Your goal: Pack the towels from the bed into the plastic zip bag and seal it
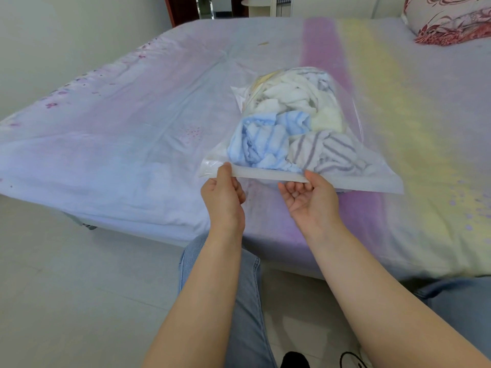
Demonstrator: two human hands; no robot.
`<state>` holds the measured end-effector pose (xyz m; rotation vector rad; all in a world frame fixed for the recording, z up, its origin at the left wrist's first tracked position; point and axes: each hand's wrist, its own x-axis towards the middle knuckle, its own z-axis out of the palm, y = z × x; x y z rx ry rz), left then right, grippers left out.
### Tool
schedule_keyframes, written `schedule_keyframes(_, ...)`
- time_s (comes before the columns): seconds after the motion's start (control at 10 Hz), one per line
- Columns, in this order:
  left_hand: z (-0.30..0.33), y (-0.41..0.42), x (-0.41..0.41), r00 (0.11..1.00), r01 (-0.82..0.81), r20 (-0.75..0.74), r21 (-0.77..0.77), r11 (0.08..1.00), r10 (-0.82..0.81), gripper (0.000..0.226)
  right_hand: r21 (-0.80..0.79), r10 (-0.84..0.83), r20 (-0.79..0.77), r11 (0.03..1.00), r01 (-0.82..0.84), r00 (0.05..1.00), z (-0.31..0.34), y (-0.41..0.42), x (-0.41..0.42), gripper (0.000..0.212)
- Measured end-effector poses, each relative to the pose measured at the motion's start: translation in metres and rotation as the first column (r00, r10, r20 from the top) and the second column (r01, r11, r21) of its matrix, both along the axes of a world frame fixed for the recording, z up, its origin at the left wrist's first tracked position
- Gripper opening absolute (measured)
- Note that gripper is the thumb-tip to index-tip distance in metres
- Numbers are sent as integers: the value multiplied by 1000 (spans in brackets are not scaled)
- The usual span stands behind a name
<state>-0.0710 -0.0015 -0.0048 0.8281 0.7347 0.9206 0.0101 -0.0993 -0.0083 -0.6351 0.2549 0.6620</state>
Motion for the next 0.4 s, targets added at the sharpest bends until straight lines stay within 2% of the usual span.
schedule_keyframes(0.2,0,12,-9,996,-92,-1,-39,995,92,40,-1,27,10,1000,-27,1000,1,5,-1,16)
schedule_keyframes(0.3,-2,16,-10,996,-94,-4,-28,995,94,41,-10,42,43,999,-42,998,2,8,-1,15)
schedule_keyframes(0.4,0,19,-10,995,-72,-68,-5,997,71,40,-112,87,113,991,-74,990,0,6,1,20)
